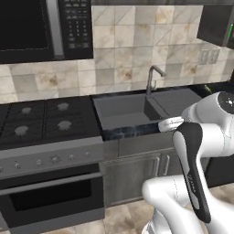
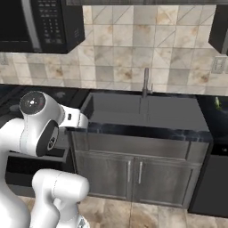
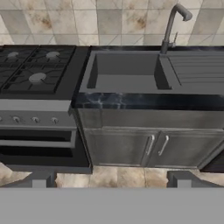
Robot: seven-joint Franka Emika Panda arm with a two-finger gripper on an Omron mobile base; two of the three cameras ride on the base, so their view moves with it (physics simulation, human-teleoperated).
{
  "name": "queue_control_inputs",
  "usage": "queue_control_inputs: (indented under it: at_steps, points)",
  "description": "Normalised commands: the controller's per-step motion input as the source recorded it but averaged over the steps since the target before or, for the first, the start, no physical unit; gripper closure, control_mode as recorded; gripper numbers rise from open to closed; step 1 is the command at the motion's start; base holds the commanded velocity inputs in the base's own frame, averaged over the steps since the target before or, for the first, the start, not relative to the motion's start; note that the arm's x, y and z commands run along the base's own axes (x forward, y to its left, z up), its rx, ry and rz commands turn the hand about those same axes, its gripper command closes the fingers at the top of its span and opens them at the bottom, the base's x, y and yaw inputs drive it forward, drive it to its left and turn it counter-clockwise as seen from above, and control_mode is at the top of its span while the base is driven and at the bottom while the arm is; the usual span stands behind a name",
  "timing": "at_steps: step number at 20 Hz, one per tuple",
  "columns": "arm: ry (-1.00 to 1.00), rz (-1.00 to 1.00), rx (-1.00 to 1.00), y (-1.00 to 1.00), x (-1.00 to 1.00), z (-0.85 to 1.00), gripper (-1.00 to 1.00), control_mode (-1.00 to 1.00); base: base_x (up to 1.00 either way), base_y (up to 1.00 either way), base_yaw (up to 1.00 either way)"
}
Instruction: Pick the jam and cereal from the counter and place them in the cabinets closest to them.
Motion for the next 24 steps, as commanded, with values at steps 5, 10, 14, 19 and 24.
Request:
queue_control_inputs:
  at_steps: [5, 10, 14, 19, 24]
  points:
    - [0.00, 0.00, 0.00, 0.00, 0.00, 0.00, -1.00, 1.00, 0.00, -0.52, -0.01]
    - [0.00, 0.00, 0.00, 0.00, 0.00, 0.00, -1.00, 1.00, 0.00, -0.51, -0.01]
    - [0.00, 0.00, 0.00, 0.00, 0.00, 0.00, -1.00, 1.00, 0.00, -0.52, -0.01]
    - [0.00, 0.00, 0.00, 0.00, 0.00, 0.00, -1.00, 1.00, 0.00, -0.52, -0.01]
    - [0.00, 0.00, 0.00, 0.00, 0.00, 0.00, -1.00, 1.00, 0.00, -0.52, -0.01]
